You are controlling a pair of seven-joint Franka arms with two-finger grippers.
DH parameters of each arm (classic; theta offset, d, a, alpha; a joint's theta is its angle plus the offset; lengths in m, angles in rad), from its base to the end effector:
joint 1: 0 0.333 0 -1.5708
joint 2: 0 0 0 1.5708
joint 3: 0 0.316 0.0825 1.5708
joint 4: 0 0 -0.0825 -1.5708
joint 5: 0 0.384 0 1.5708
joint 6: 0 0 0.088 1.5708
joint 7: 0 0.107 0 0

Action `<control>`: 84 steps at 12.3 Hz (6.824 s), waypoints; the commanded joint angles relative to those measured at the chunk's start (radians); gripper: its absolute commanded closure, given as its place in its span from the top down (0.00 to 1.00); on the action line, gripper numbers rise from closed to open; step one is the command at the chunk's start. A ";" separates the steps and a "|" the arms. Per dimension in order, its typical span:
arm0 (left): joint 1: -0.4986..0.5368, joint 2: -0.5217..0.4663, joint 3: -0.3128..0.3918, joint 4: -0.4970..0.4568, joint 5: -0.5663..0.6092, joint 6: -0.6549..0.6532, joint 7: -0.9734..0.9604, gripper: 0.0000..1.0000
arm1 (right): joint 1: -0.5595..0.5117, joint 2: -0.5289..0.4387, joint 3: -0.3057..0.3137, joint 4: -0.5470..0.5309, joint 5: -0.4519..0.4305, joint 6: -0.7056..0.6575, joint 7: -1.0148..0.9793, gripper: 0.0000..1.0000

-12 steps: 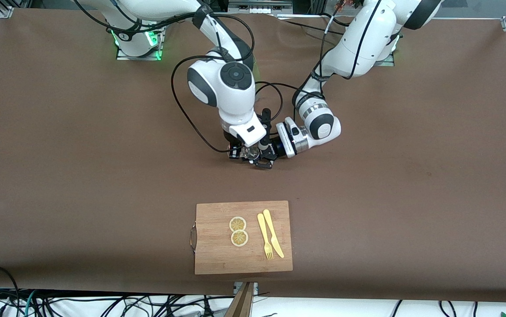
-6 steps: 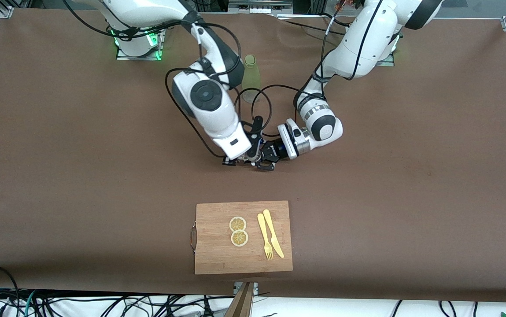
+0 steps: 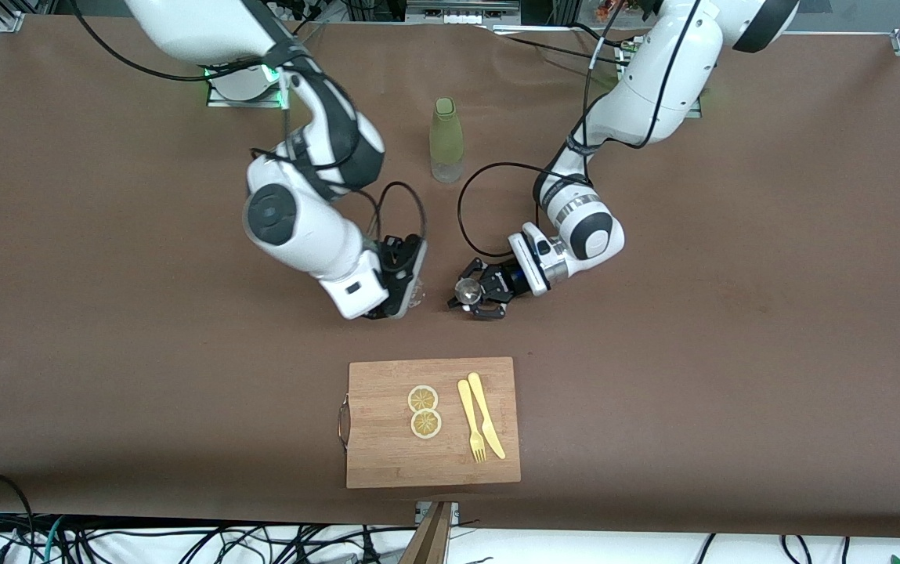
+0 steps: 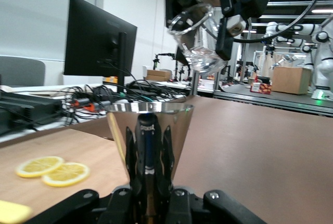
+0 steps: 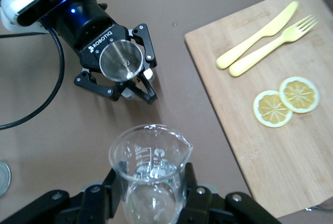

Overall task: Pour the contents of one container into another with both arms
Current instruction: 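Tilt the beaker upright and move both grippers apart, then lower the beaker with the right gripper while the left gripper lowers the jigger, then open the right gripper off the beaker while the left gripper releases the jigger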

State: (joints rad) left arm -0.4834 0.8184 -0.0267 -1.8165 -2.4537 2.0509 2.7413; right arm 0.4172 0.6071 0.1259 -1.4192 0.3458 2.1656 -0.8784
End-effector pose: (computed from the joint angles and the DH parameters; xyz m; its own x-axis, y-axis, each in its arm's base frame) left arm 0.5460 -0.3439 0.1027 0.1181 -0.0073 0.9930 -0.8850 -0.4544 0.1019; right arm 0.6295 0.3740 0.3626 0.3506 0.8690 0.3491 0.9360 -0.3129 -0.1612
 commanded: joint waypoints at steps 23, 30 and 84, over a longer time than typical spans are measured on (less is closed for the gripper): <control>0.811 -0.125 -0.015 -0.149 0.950 -0.452 -0.098 0.00 | -0.500 -0.073 -0.065 -0.403 0.561 -0.234 -1.177 0.30; 0.945 -0.067 0.025 -0.054 1.148 -0.573 -0.135 0.00 | -0.601 0.037 -0.101 -0.412 0.559 -0.273 -1.476 0.30; 0.951 0.277 0.267 0.381 1.302 -0.882 0.006 1.00 | -0.308 -0.506 -0.126 -0.255 -0.343 -0.572 0.801 1.00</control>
State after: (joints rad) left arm 0.4664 1.0811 0.2173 -1.4818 -1.1920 1.1981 2.7135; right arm 0.0896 0.1084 -0.0007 -1.7119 0.0231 1.6496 -0.1955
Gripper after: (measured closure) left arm 0.000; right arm 0.000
